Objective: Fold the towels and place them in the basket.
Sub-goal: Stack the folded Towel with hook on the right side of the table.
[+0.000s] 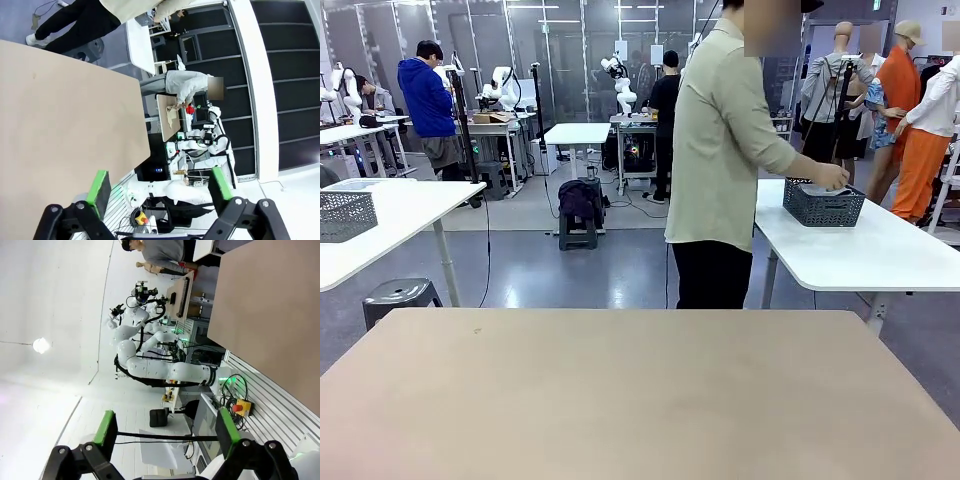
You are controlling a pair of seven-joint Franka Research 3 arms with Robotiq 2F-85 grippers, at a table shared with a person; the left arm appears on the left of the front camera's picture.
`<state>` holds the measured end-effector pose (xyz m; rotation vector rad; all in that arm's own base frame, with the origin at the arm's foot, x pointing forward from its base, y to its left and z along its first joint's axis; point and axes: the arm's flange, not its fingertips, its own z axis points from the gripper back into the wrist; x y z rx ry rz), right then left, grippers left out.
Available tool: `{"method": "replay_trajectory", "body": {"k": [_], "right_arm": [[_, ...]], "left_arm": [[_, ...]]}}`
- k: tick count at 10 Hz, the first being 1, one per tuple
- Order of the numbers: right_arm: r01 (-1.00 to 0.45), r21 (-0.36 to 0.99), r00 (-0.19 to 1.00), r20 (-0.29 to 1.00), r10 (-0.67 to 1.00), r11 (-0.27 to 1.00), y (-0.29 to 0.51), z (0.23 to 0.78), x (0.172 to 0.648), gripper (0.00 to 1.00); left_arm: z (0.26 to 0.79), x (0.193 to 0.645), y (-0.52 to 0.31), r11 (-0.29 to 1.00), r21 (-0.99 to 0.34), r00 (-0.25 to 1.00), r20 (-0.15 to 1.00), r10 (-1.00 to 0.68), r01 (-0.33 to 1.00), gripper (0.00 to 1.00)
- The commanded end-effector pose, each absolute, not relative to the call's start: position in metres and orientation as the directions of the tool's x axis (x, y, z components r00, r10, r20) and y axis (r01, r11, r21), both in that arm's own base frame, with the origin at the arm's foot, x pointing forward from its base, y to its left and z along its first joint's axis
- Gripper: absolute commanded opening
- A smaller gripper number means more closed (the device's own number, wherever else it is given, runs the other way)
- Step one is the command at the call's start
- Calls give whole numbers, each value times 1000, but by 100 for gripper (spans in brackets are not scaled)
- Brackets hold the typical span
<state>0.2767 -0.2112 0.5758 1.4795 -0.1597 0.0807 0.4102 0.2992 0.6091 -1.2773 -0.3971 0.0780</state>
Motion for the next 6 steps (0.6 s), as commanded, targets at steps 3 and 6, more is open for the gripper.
{"method": "replay_trajectory", "body": {"k": [3, 6], "right_arm": [[-169, 981, 985, 173, -29, 94, -222, 576, 282, 100], [-152, 985, 987, 156, -42, 88, -212, 574, 279, 100]], "left_arm": [[614, 406, 308, 309, -939, 940, 234, 250, 151, 100], [610, 407, 304, 300, -941, 930, 243, 274, 157, 100]]}}
